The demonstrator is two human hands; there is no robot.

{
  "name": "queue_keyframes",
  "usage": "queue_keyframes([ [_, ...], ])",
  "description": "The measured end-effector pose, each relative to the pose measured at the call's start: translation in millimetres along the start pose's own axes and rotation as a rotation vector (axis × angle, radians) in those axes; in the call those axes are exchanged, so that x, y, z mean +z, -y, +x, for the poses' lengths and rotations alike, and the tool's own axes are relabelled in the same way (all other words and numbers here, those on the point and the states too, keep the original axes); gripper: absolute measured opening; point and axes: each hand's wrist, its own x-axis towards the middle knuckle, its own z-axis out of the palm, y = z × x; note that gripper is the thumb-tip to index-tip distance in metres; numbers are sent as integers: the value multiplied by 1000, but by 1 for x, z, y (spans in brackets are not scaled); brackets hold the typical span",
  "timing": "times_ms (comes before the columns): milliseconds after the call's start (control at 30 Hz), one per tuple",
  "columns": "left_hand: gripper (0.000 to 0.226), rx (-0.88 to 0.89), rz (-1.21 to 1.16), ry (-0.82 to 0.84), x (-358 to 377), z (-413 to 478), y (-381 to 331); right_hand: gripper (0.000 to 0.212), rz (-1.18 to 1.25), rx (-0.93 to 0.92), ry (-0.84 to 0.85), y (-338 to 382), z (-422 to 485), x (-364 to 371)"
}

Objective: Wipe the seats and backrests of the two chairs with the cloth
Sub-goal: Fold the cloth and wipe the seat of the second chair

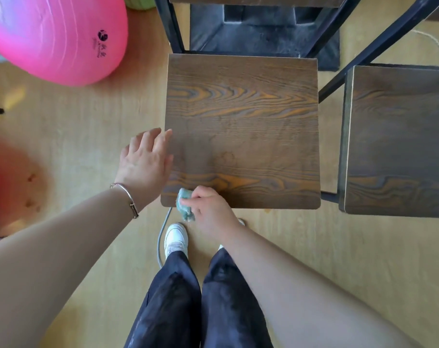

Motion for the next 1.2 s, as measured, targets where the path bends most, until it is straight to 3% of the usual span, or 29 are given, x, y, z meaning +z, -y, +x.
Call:
queue_keyframes([
  [167, 53, 3, 39, 47, -13, -5, 5, 37, -43, 261, -456, -61, -56, -89],
  [267, 53, 34, 44, 50, -16, -9, 7, 40, -89, 542, -479, -99, -92, -125],
  [367, 52, 30, 34, 54, -14, -13, 14, 44, -120, 644, -460, -117, -108, -122],
  [533, 53, 47, 48, 110, 4, -21, 31, 46, -119, 638, -507, -111, -100, -98],
  [833, 55, 92, -18, 164, -3, -12, 34, 44, -90, 435, -443, -41, -46, -21],
  [1200, 54, 75, -139, 45, -39, 21, 43, 54, -194, 267, -131, 52, 23, 65],
])
